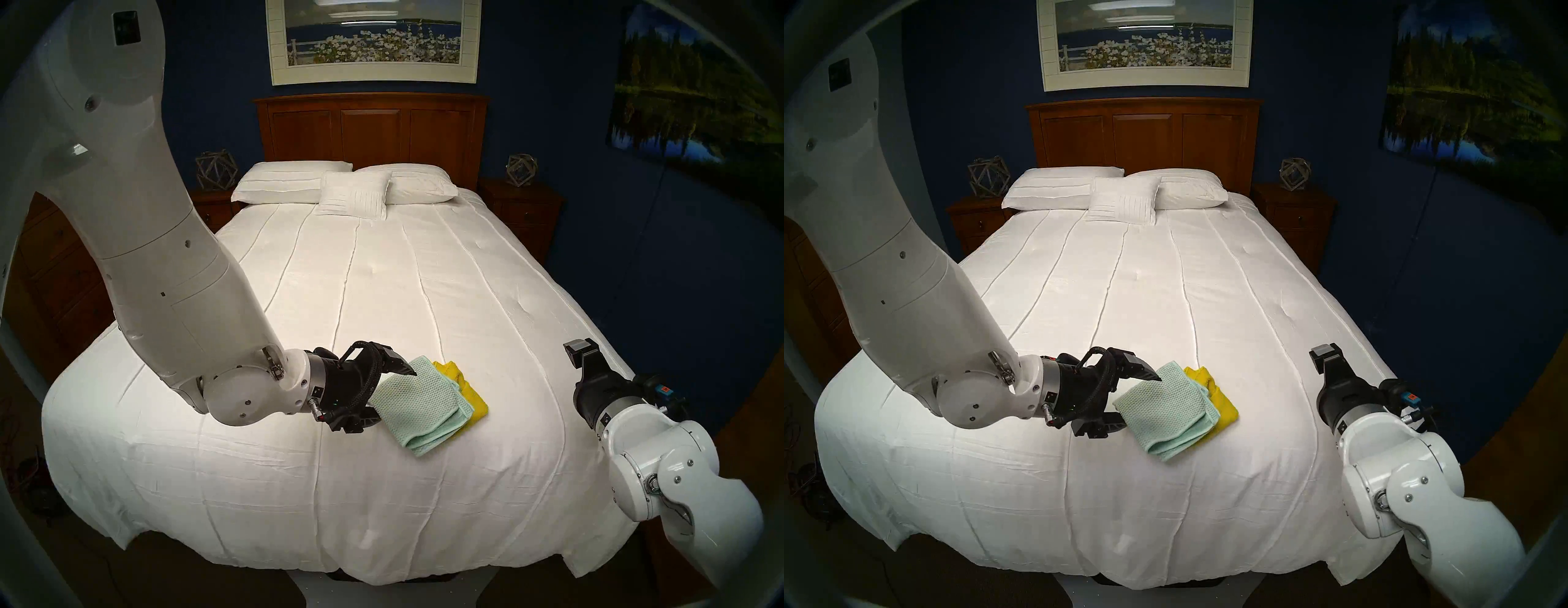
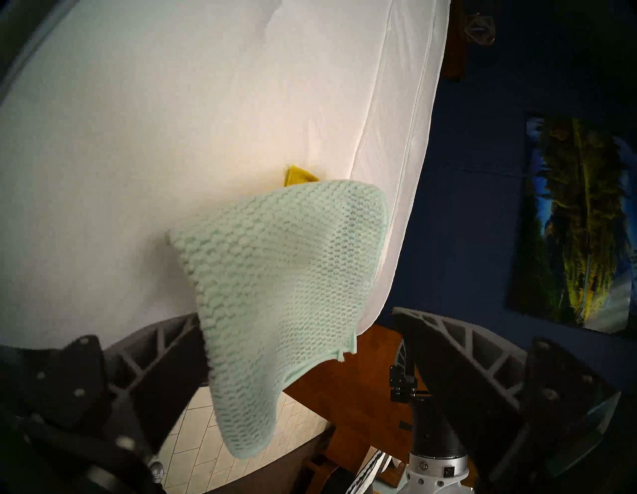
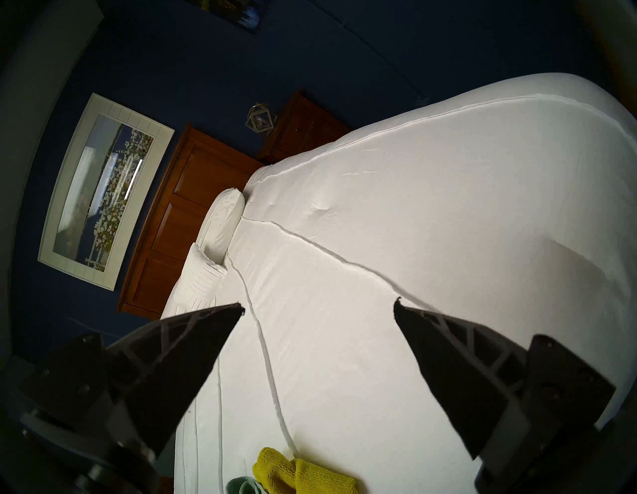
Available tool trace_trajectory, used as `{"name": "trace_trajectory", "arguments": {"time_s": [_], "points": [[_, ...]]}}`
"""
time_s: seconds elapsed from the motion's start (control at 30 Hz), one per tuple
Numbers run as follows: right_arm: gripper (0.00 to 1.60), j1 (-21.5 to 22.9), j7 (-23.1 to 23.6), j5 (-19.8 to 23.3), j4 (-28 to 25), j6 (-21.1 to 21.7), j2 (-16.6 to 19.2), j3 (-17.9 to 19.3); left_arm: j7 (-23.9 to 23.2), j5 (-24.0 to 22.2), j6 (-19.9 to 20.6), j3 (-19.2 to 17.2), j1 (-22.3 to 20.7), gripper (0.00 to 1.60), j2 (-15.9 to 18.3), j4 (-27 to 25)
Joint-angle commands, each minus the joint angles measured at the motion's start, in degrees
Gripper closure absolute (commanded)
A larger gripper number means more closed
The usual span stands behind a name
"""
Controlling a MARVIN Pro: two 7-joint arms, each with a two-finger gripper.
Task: Fold the hand towels twice and stack them up
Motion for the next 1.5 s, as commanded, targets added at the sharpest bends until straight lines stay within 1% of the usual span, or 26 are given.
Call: {"name": "trace_trajectory", "arguments": {"time_s": [0.0,0.13,0.37,0.4,0.43,0.47,0.5,0.53,0.57,0.6,0.67,0.7,0.73,0.77,0.87,0.97,1.0,1.03,1.07,1.1,1.13,1.17,1.2,1.23,1.37,1.47], "points": [[0.0,4.02,-0.45,-1.51,-1.13,-0.56,-0.48,-2.71,-0.18,1.96,2.9,2.06,-3.82,0.0,1.58,-0.33],[0.0,5.51,-1.42,-2.76,-1.13,-1.08,-0.78,-4.41,0.03,1.92,3.19,1.36,-3.04,0.0,0.98,-0.92],[0.0,6.2,-2.7,-3.87,-1.13,-1.54,-0.98,-5.29,0.0,1.63,2.29,-0.54,-1.94,0.0,0.19,-1.43],[0.0,6.2,-2.94,-4.06,-1.13,-1.62,-0.99,-5.38,0.07,1.41,2.08,-0.95,-1.79,0.27,0.04,-1.44],[0.0,6.1,-3.16,-4.23,-1.13,-1.72,-0.97,-5.4,0.28,1.05,1.97,-1.54,-1.49,1.11,-0.26,-1.25],[0.0,6.01,-3.32,-4.36,-1.13,-1.8,-0.96,-5.39,0.43,0.81,1.84,-1.99,-1.24,1.5,-0.52,-1.06],[0.0,5.85,-3.52,-4.52,-1.13,-1.92,-0.95,-5.32,0.67,0.43,1.67,-2.53,-0.89,1.45,-0.86,-0.75],[0.0,5.71,-3.67,-4.64,-1.13,-2.03,-0.93,-5.24,0.96,0.09,1.46,-2.91,-0.66,1.25,-1.21,-0.49],[0.0,5.51,-3.83,-4.79,-1.13,-2.19,-0.91,-5.09,1.41,-0.38,1.02,-3.3,-0.37,1.22,-1.72,-0.15],[0.0,5.4,-3.94,-4.89,-1.13,-2.27,-0.9,-5.0,1.7,-0.77,0.7,-3.64,0.0,1.3,-2.04,0.21],[0.0,5.25,-4.02,-5.1,-1.13,-2.44,-0.89,-4.86,2.37,-1.48,-0.17,-4.25,0.81,1.34,-2.78,1.0],[0.0,5.12,-4.02,-5.17,-1.13,-2.53,-0.88,-4.73,2.6,-1.64,-0.42,-4.57,1.13,1.38,-3.06,1.36],[0.0,5.03,-4.06,-5.26,-1.13,-2.59,-0.89,-4.64,2.92,-1.93,-0.77,-4.91,1.23,1.59,-3.29,1.55],[0.0,4.93,-4.11,-5.33,-1.13,-2.65,-0.88,-4.53,3.09,-2.25,-1.03,-5.37,1.02,1.6,-3.42,1.6],[0.0,4.76,-4.17,-5.45,-1.13,-2.77,-0.91,-4.33,3.5,-2.61,-1.65,-6.48,0.3,1.6,-3.6,1.87],[0.0,4.66,-4.12,-5.44,-1.13,-2.75,-0.84,-4.14,4.09,-1.8,-2.7,-6.58,-0.71,1.6,-4.2,1.57],[0.0,4.61,-4.06,-5.41,-1.13,-2.73,-0.81,-4.04,4.19,-1.56,-3.02,-6.37,-1.11,1.46,-4.17,1.1],[0.0,4.57,-4.01,-5.37,-1.13,-2.71,-0.79,-3.93,4.19,-1.06,-3.71,-5.86,-1.6,1.24,-4.21,0.52],[0.0,4.55,-3.99,-5.33,-1.13,-2.7,-0.78,-3.85,4.06,-0.7,-3.84,-5.42,-1.76,0.96,-3.96,0.19],[0.0,4.52,-3.98,-5.28,-1.13,-2.67,-0.76,-3.76,4.06,-0.37,-4.0,-4.74,-1.99,0.86,-3.65,-0.17],[0.0,4.5,-3.97,-5.23,-1.13,-2.63,-0.74,-3.69,4.05,-0.09,-4.25,-4.18,-2.14,0.53,-3.46,-0.4],[0.0,4.48,-4.01,-5.12,-1.13,-2.52,-0.66,-3.6,4.06,0.24,-4.49,-3.42,-2.34,0.39,-3.18,-0.63],[0.0,4.47,-4.02,-5.06,-1.13,-2.48,-0.62,-3.53,3.92,0.65,-4.49,-2.78,-2.56,0.1,-2.87,-0.85],[0.0,4.46,-4.05,-4.99,-1.13,-2.4,-0.57,-3.47,3.91,1.21,-4.71,-1.9,-3.1,0.01,-2.71,-1.28],[0.0,4.46,-4.1,-4.83,-1.13,-2.33,-0.44,-3.35,3.36,3.73,-4.44,1.07,-5.12,0.0,-1.91,-2.71],[0.0,4.41,-4.04,-4.72,-1.13,-2.33,-0.36,-3.29,3.08,5.1,-4.22,2.37,-5.94,0.0,-1.7,-3.15]]}}
